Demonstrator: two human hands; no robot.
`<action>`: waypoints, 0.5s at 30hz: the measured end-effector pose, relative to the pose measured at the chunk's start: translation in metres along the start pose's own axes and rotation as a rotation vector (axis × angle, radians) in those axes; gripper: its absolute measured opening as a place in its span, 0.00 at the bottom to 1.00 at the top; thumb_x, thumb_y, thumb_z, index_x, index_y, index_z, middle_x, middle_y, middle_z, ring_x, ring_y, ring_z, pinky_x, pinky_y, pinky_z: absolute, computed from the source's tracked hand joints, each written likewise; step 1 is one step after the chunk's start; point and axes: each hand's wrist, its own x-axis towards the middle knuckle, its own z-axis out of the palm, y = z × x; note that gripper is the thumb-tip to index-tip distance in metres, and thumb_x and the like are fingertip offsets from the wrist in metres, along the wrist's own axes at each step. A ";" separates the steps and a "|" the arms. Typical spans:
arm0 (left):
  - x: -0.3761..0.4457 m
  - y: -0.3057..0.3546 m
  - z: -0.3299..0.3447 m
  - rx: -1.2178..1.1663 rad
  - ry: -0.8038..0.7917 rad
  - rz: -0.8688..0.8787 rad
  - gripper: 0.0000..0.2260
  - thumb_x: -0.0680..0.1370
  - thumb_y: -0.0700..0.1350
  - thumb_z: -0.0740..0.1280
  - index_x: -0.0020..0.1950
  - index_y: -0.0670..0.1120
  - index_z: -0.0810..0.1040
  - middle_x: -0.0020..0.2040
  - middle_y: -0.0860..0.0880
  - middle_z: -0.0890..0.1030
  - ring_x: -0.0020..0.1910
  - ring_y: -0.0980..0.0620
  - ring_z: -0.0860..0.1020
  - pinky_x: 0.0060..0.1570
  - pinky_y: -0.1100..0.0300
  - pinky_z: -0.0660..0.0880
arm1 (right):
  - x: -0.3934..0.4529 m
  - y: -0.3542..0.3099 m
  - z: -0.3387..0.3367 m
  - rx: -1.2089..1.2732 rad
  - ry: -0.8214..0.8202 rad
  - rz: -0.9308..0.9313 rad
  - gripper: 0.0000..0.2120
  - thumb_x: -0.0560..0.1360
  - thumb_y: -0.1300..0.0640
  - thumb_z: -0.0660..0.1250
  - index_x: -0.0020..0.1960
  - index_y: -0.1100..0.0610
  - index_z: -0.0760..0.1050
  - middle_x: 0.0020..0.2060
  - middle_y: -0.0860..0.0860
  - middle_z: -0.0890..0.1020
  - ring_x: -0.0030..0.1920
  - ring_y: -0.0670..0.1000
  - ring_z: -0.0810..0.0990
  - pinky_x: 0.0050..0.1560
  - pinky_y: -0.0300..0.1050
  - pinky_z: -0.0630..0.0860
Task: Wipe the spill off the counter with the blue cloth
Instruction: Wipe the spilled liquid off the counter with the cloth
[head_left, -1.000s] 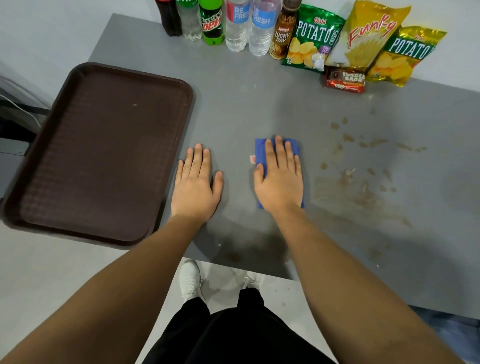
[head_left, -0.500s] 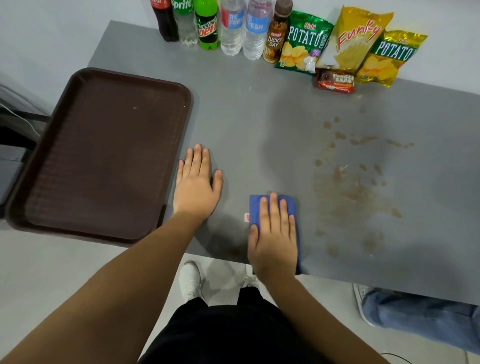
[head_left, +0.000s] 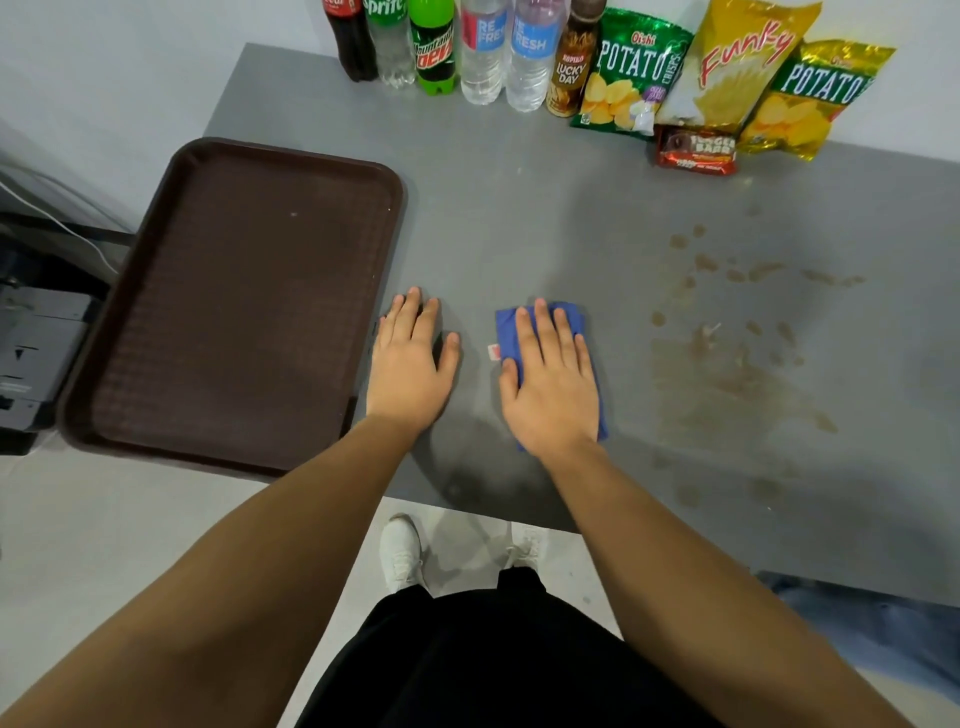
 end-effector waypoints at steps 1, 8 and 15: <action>-0.001 0.000 -0.003 0.015 0.012 0.012 0.23 0.85 0.49 0.63 0.78 0.41 0.70 0.80 0.40 0.66 0.81 0.41 0.61 0.80 0.47 0.56 | 0.000 0.006 -0.002 -0.005 -0.008 0.009 0.31 0.82 0.47 0.54 0.82 0.55 0.57 0.83 0.52 0.58 0.83 0.54 0.54 0.82 0.56 0.54; -0.019 0.006 -0.016 0.129 0.072 0.101 0.16 0.83 0.47 0.66 0.66 0.40 0.80 0.62 0.41 0.81 0.60 0.38 0.78 0.59 0.44 0.74 | -0.036 0.053 -0.014 -0.026 -0.035 0.111 0.31 0.83 0.46 0.52 0.84 0.53 0.51 0.84 0.51 0.53 0.83 0.53 0.49 0.83 0.53 0.47; -0.027 0.021 -0.010 0.136 0.046 0.146 0.13 0.83 0.46 0.66 0.63 0.40 0.81 0.58 0.40 0.81 0.56 0.37 0.78 0.55 0.43 0.76 | -0.102 0.046 -0.010 -0.028 0.000 0.143 0.31 0.82 0.47 0.51 0.83 0.54 0.53 0.83 0.52 0.55 0.83 0.54 0.52 0.82 0.56 0.53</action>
